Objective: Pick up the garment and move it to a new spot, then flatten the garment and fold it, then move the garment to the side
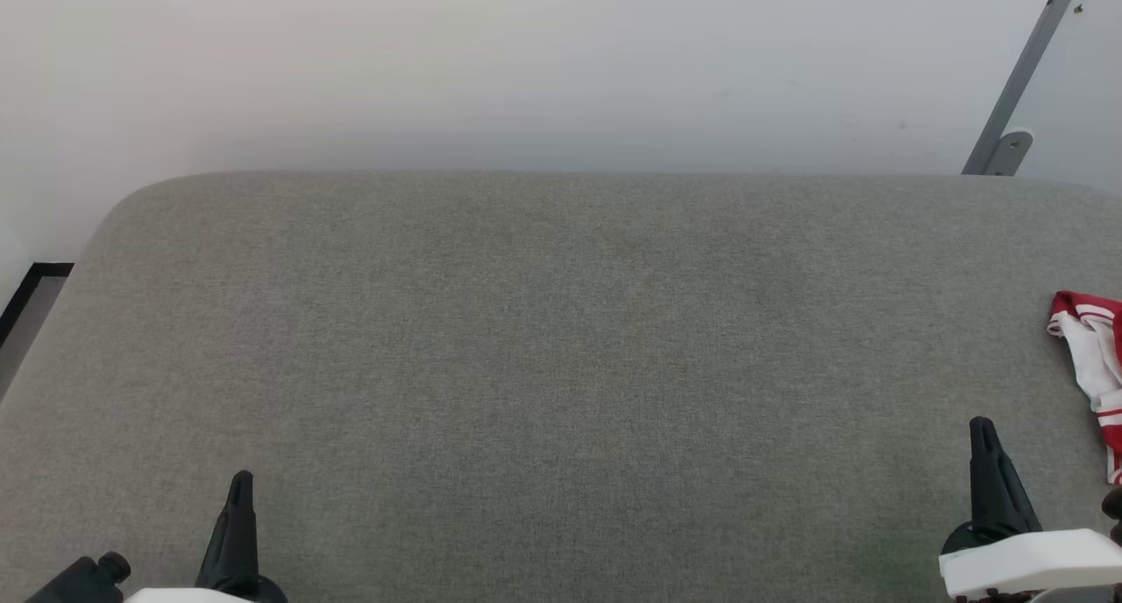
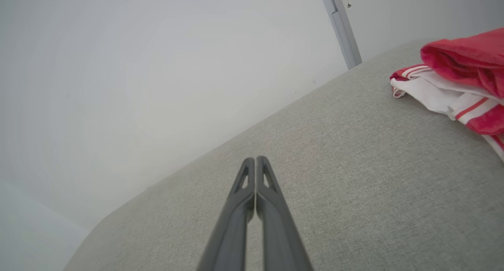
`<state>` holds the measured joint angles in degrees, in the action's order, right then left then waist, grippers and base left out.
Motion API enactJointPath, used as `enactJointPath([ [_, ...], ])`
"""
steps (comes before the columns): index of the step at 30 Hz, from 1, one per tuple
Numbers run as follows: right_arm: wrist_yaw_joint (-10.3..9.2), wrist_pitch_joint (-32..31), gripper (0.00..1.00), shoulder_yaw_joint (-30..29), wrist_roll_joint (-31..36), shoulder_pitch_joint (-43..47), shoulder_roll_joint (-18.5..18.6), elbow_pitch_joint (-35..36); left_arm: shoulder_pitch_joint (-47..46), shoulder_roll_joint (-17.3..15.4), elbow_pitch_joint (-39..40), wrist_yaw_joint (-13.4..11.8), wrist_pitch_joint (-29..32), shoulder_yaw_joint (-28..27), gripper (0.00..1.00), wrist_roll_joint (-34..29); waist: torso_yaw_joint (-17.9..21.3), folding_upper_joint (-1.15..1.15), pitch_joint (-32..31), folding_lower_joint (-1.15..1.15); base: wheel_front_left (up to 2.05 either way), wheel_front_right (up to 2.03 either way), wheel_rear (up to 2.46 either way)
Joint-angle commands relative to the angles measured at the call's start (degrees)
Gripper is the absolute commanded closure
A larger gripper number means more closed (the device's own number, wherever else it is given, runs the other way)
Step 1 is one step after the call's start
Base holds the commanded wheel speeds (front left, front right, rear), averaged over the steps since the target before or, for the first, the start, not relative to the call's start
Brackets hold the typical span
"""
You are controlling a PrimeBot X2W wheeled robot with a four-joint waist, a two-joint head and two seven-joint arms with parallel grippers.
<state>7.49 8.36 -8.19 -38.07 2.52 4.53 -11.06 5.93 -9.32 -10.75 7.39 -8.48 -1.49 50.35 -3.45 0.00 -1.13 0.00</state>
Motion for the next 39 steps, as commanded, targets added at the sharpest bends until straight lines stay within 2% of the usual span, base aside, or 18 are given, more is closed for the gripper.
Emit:
enactJointPath([
  [1, 0.01, -0.5, 1.00, 0.0, -2.0, -1.7, 0.1, 0.7, -1.6, -0.3, 0.5, 0.0, 0.4, -0.5, 1.00, 1.6, 0.0, 0.00, 0.0, 0.00, 0.00, 0.00, 0.00],
  [21, 0.01, -4.6, 1.00, 0.5, -16.8, -3.8, -0.4, -0.3, -4.7, 1.5, -0.5, 0.1, 4.5, -1.8, 1.00, 13.3, 0.7, 0.00, 0.3, 0.00, 0.00, 0.00, 0.00],
  [39, 0.01, -7.5, 1.00, 0.8, -27.3, -5.3, -0.7, -1.0, -6.9, 2.9, -1.3, 0.1, 7.4, -2.6, 1.00, 21.2, 1.3, 0.00, 0.5, 0.00, 0.00, 0.00, 0.00],
])
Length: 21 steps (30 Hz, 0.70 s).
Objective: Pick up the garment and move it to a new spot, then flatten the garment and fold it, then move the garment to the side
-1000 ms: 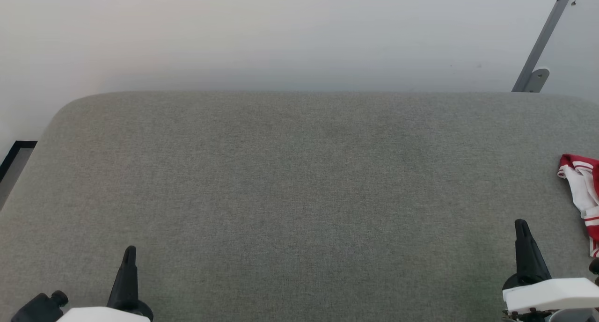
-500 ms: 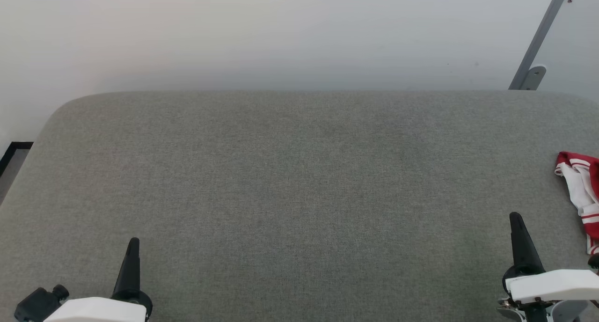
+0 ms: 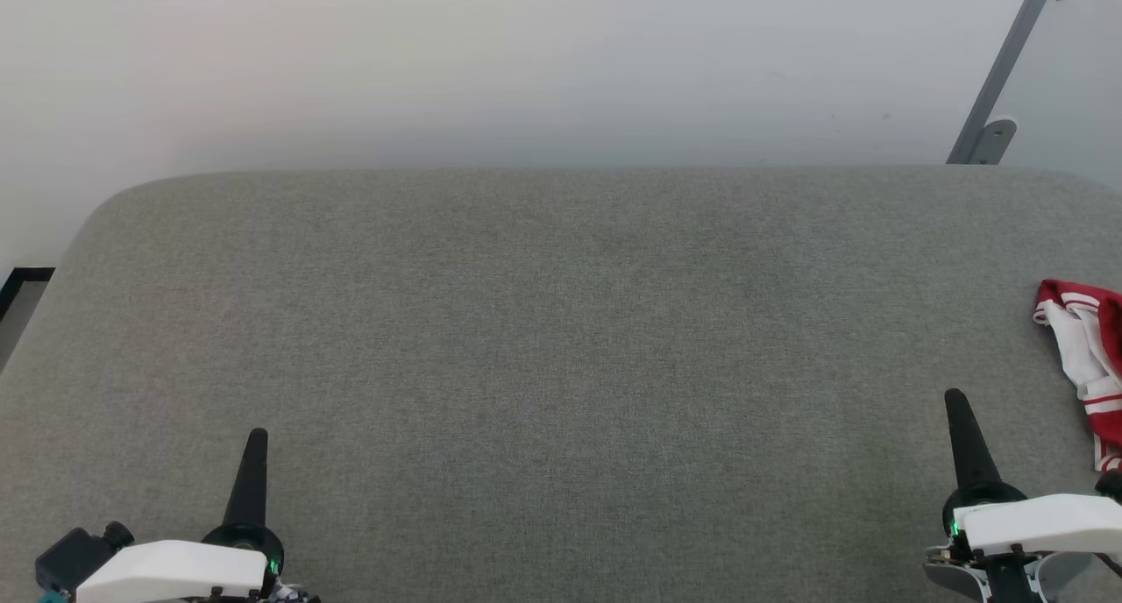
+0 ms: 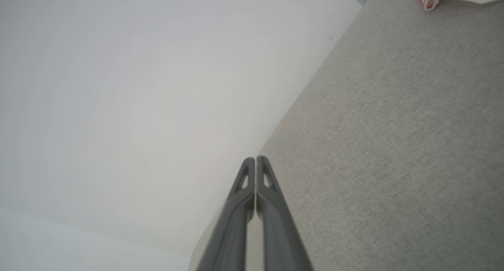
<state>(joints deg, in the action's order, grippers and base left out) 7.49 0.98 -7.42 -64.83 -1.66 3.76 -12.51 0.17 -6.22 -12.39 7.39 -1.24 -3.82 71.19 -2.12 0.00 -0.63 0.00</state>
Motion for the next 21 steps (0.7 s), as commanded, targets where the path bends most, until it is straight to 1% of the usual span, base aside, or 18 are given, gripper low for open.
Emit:
enactJointPath([
  [1, 0.01, -0.3, 1.00, 0.1, -1.1, -1.2, 0.0, 0.4, -1.3, -0.2, 0.3, 0.1, 0.3, -0.4, 1.00, 0.9, 0.0, 0.00, 0.0, 0.00, 0.00, 0.00, 0.00],
  [21, 0.01, -3.3, 1.00, 0.4, -11.9, -2.7, -0.4, -0.4, -3.6, 1.2, -0.5, 0.1, 3.4, -1.3, 1.00, 9.3, 0.7, 0.00, 0.3, 0.00, 0.00, 0.00, 0.00],
])
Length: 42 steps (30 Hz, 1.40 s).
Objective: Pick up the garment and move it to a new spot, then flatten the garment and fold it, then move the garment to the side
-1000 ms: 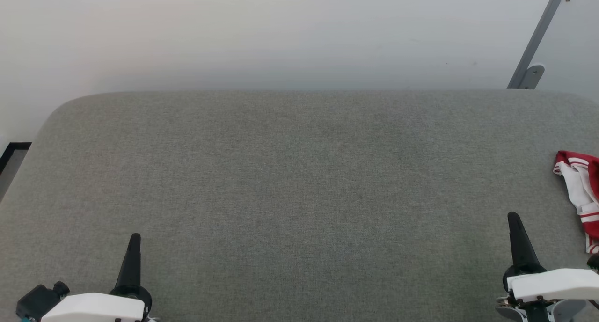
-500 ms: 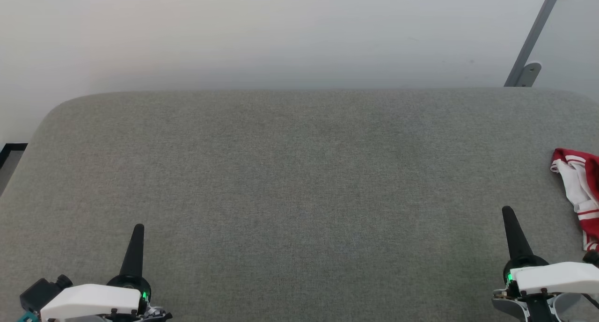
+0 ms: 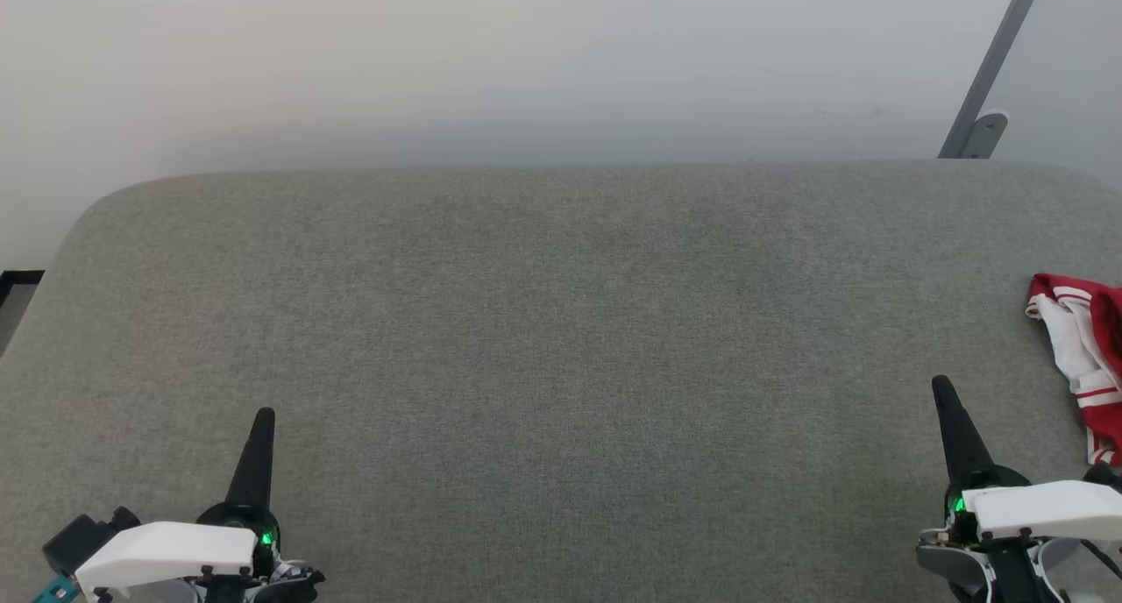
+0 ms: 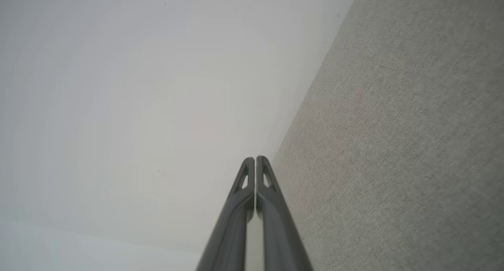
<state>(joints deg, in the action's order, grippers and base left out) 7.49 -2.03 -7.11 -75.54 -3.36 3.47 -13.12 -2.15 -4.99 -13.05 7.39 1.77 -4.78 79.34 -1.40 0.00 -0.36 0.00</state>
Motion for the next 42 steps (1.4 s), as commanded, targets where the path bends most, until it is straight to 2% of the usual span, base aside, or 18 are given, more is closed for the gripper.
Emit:
enactJointPath([
  [1, 0.00, -0.4, 1.00, 0.1, -1.6, -1.1, -0.1, 0.2, -1.4, 0.1, 0.2, 0.1, 0.5, -0.4, 1.00, 1.5, 0.1, 0.00, 0.0, 0.00, 0.00, 0.00, 0.00],
  [42, 0.00, -4.7, 1.00, 0.6, -17.0, -3.1, -0.7, -1.0, -4.5, 2.1, -1.1, 0.2, 4.9, -1.8, 1.00, 13.3, 1.4, 0.00, 0.5, 0.00, 0.00, 0.00, 0.00],
])
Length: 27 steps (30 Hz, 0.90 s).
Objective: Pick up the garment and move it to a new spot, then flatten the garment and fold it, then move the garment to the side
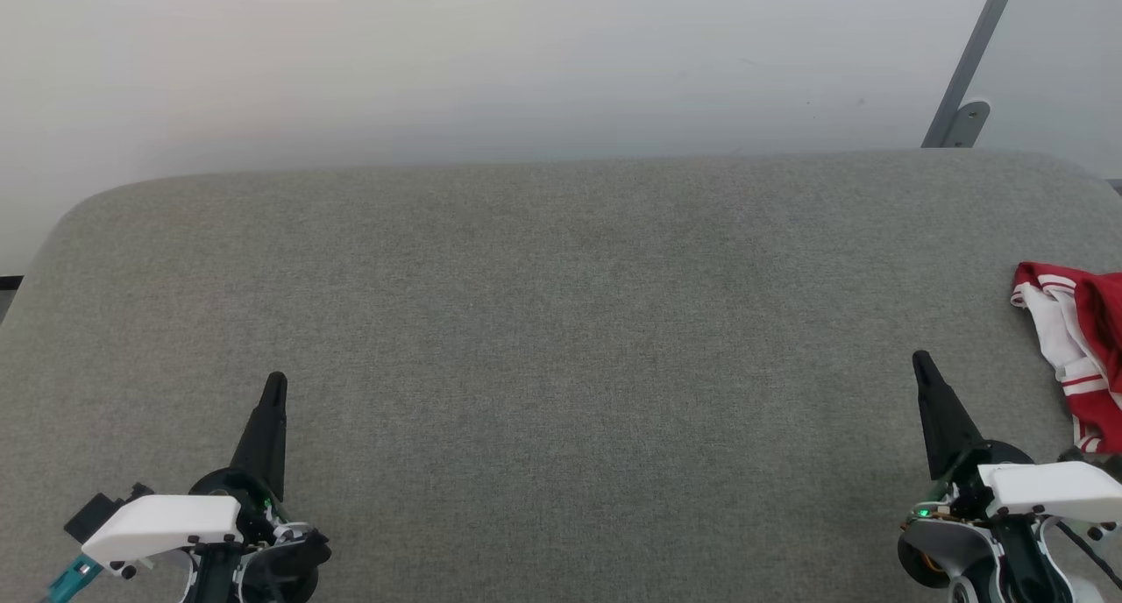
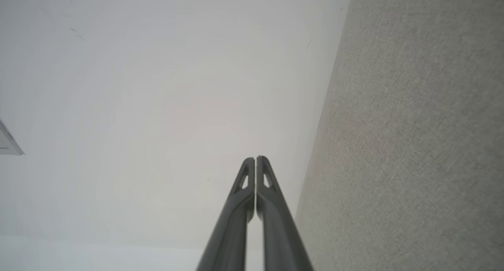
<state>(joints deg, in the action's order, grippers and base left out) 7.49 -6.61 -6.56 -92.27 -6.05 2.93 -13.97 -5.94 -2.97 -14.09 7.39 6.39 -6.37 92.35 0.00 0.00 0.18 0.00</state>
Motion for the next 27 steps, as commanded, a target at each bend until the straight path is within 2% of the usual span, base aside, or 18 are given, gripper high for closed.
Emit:
enactJointPath([
  [1, 0.00, -0.1, 1.00, 0.1, -0.2, -0.4, -0.1, -0.1, -0.7, 0.1, 0.0, 0.2, 0.3, -0.2, 1.00, 0.3, 0.0, 0.00, 0.0, 0.00, 0.00, 0.00, 0.00],
  [27, 0.00, -0.1, 1.00, 0.0, -0.2, -0.4, -0.1, -0.1, -0.7, 0.1, 0.0, 0.2, 0.3, -0.2, 1.00, 0.2, 0.0, 0.00, 0.0, 0.00, 0.00, 0.00, 0.00],
])
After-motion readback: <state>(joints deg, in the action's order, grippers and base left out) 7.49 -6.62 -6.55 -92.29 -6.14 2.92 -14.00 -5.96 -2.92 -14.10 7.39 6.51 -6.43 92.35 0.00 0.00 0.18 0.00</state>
